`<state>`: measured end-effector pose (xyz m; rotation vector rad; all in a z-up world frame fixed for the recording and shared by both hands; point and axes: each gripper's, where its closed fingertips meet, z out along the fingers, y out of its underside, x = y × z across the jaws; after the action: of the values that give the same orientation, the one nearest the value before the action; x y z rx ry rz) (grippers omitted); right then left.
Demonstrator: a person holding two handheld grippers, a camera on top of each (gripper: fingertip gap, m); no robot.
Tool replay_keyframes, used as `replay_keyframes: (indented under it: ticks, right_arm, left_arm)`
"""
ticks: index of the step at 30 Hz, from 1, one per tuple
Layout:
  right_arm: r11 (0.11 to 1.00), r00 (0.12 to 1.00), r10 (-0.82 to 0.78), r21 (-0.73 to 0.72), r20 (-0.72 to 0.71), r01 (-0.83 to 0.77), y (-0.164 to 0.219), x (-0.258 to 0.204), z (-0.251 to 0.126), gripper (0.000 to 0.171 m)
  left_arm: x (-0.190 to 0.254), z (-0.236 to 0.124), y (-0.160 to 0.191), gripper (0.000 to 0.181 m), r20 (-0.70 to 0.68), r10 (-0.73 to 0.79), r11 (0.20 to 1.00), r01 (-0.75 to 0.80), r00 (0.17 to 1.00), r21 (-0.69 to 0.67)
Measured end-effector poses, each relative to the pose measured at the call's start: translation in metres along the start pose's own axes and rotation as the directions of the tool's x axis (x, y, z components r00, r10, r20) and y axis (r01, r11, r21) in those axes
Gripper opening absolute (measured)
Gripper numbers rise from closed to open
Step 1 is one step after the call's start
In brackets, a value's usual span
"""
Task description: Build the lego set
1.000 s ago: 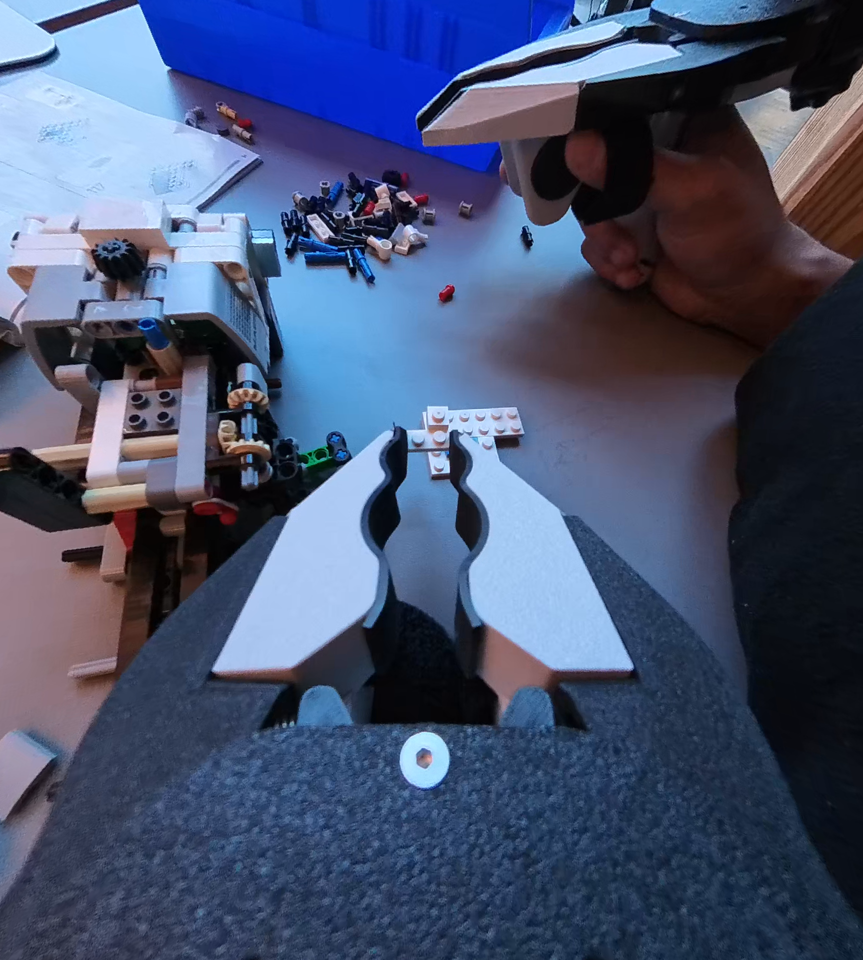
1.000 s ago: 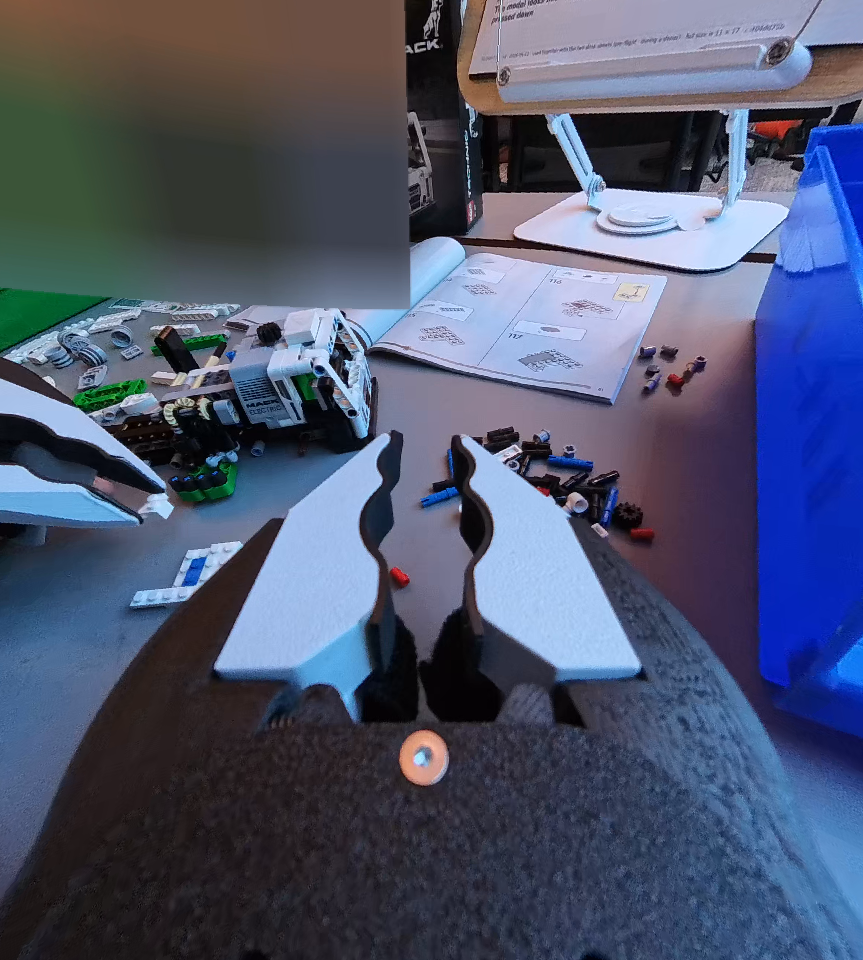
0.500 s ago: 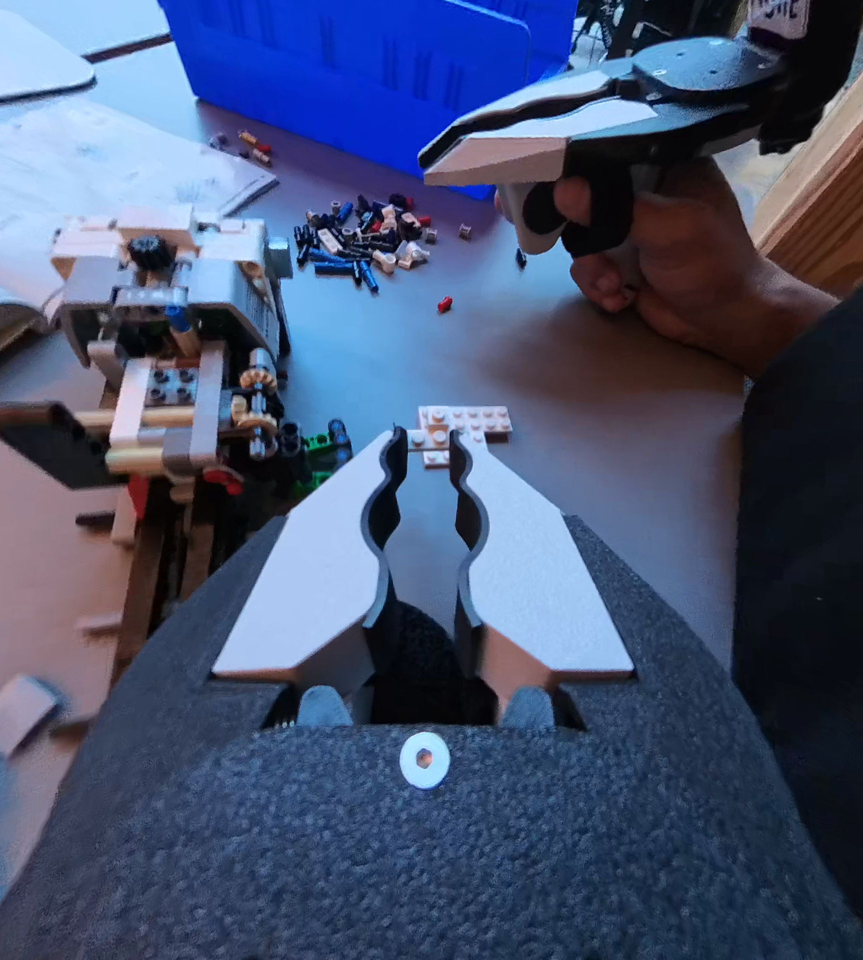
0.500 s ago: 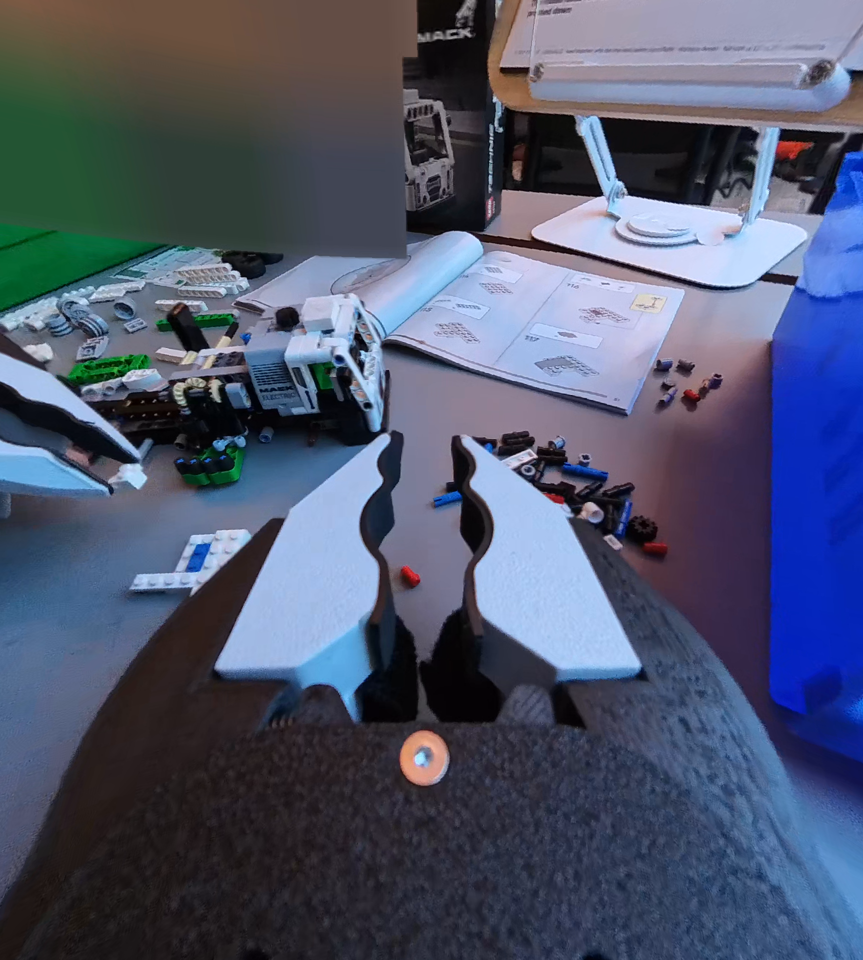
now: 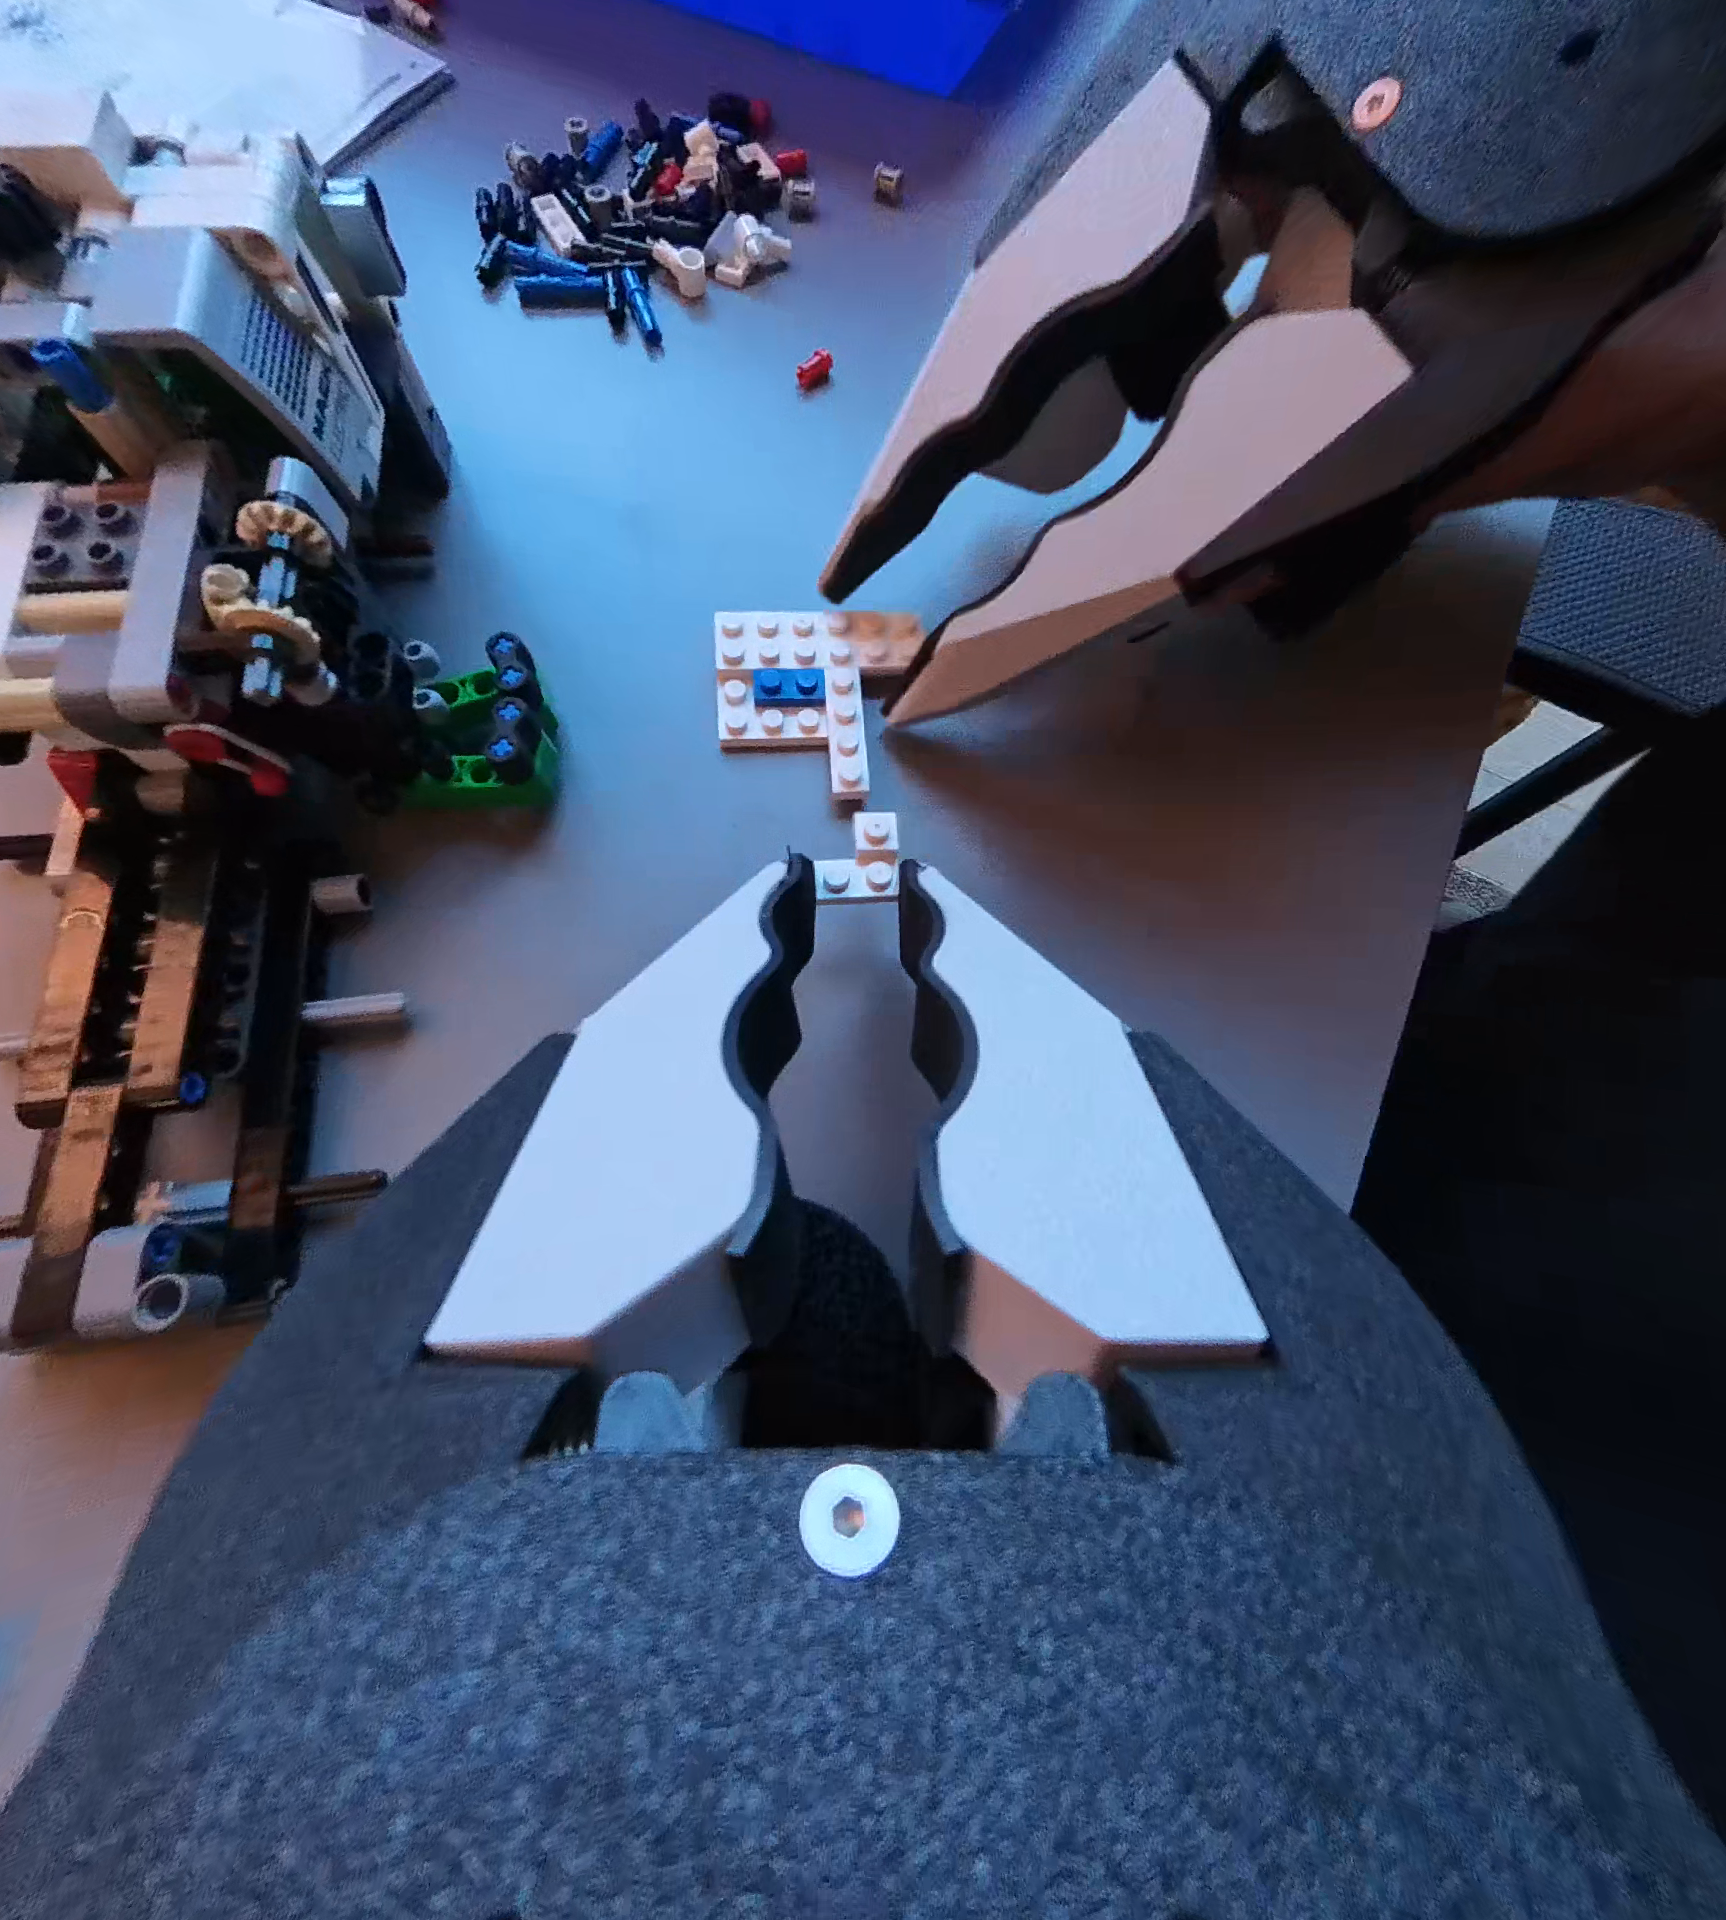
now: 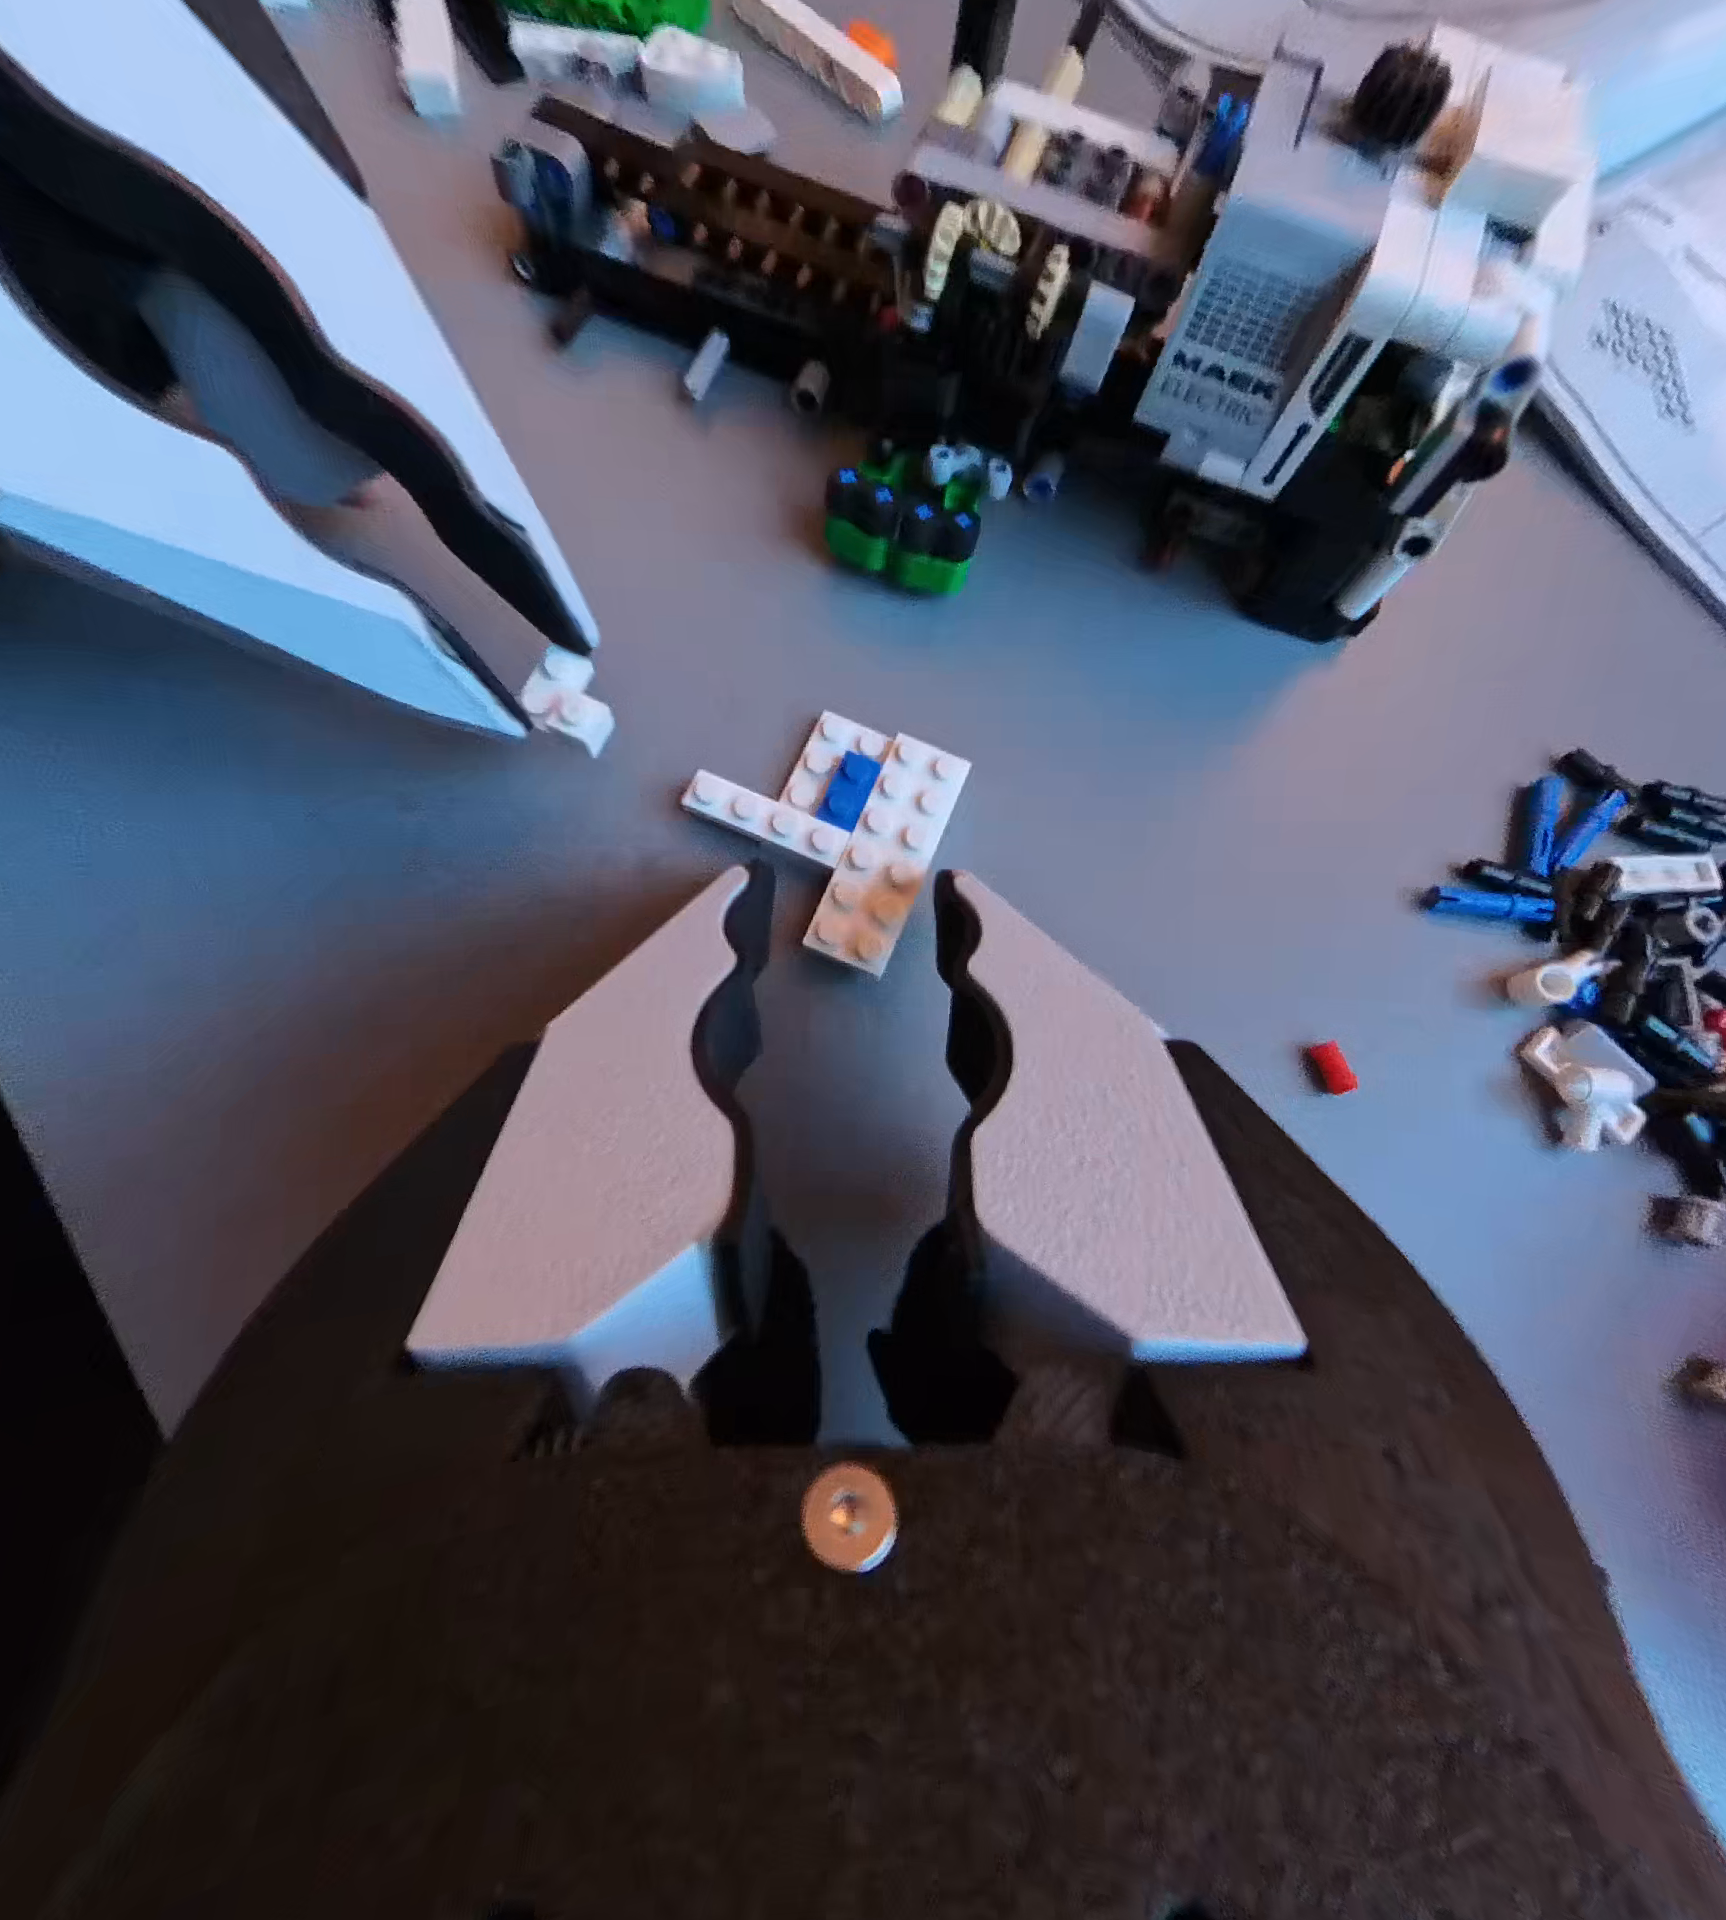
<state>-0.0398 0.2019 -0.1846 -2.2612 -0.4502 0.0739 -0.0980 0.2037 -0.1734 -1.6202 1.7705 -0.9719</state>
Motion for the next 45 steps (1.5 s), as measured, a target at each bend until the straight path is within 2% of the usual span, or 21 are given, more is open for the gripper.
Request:
replay_keyframes:
  ticks: [3, 6, 7, 8, 14, 20, 24, 32, 36, 39, 41, 43, 45]
  right_arm:
    - [0.999, 0.998, 0.054, 0.004, -0.014, -0.054, 0.001, 0.003, 0.003, 0.028]
    - [0.996, 0.996, 0.093, -0.011, 0.017, -0.092, 0.003, 0.003, 0.003, 0.03]
    - [0.995, 0.995, 0.097, -0.011, 0.024, -0.096, 0.003, 0.002, 0.003, 0.029]
    - [0.995, 0.995, 0.095, -0.011, 0.033, -0.094, 0.002, 0.001, 0.003, 0.019]
    - [0.974, 0.972, 0.225, 0.003, 0.071, -0.226, 0.0, 0.002, 0.003, 0.017]
    - [0.985, 0.984, 0.166, 0.042, 0.061, -0.169, -0.008, -0.006, 0.0, 0.017]
    - [0.993, 0.993, 0.12, -0.001, 0.001, -0.12, -0.004, -0.006, 0.004, 0.017]
    - [0.992, 0.992, 0.119, -0.035, -0.041, -0.12, -0.002, -0.007, 0.007, 0.018]
    - [0.987, 0.988, 0.156, -0.028, 0.013, -0.156, -0.006, -0.01, 0.002, 0.032]
    - [0.983, 0.98, 0.178, 0.037, 0.09, -0.182, -0.015, -0.002, -0.008, 0.034]
    - [0.972, 0.953, 0.22, 0.035, 0.206, -0.232, -0.017, 0.002, -0.01, 0.039]
    - [0.952, 0.876, 0.278, 0.007, 0.393, -0.305, -0.02, -0.004, -0.01, 0.038]
    - [0.946, 0.813, 0.296, -0.037, 0.502, -0.321, -0.024, -0.009, -0.009, 0.034]
  left_arm:
    - [0.0, 0.002, -0.004, 0.014, -0.003, 0.001, 1.0, -0.001, 1.0, 0.01]
    - [-0.001, 0.008, 0.0, 0.014, -0.02, -0.021, 0.999, 0.021, 1.0, -0.037]
    - [-0.001, 0.011, 0.003, 0.014, -0.023, -0.027, 0.998, 0.026, 0.999, -0.059]
    - [0.0, 0.013, 0.006, 0.014, -0.029, -0.027, 0.996, 0.024, 0.999, -0.082]
    - [0.005, 0.021, 0.005, 0.014, -0.048, 0.014, 0.994, -0.019, 0.999, -0.11]
    - [0.003, 0.024, 0.002, 0.014, 0.003, 0.041, 0.993, -0.041, 0.999, -0.112]
    - [0.001, 0.022, -0.003, 0.014, 0.053, 0.108, 0.989, -0.102, 0.993, -0.106]
    - [-0.002, 0.024, 0.0, 0.014, 0.08, 0.117, 0.985, -0.106, 0.99, -0.135]
    - [-0.004, 0.022, 0.0, 0.014, 0.089, 0.133, 0.984, -0.12, 0.987, -0.135]
    - [-0.006, 0.021, 0.0, 0.014, 0.104, 0.168, 0.979, -0.154, 0.98, -0.131]
    - [-0.007, 0.02, 0.0, 0.014, 0.114, 0.192, 0.976, -0.177, 0.975, -0.128]
    - [-0.007, 0.02, 0.001, 0.014, 0.117, 0.208, 0.972, -0.193, 0.971, -0.132]
    - [-0.007, 0.021, 0.002, 0.014, 0.107, 0.201, 0.973, -0.186, 0.974, -0.135]
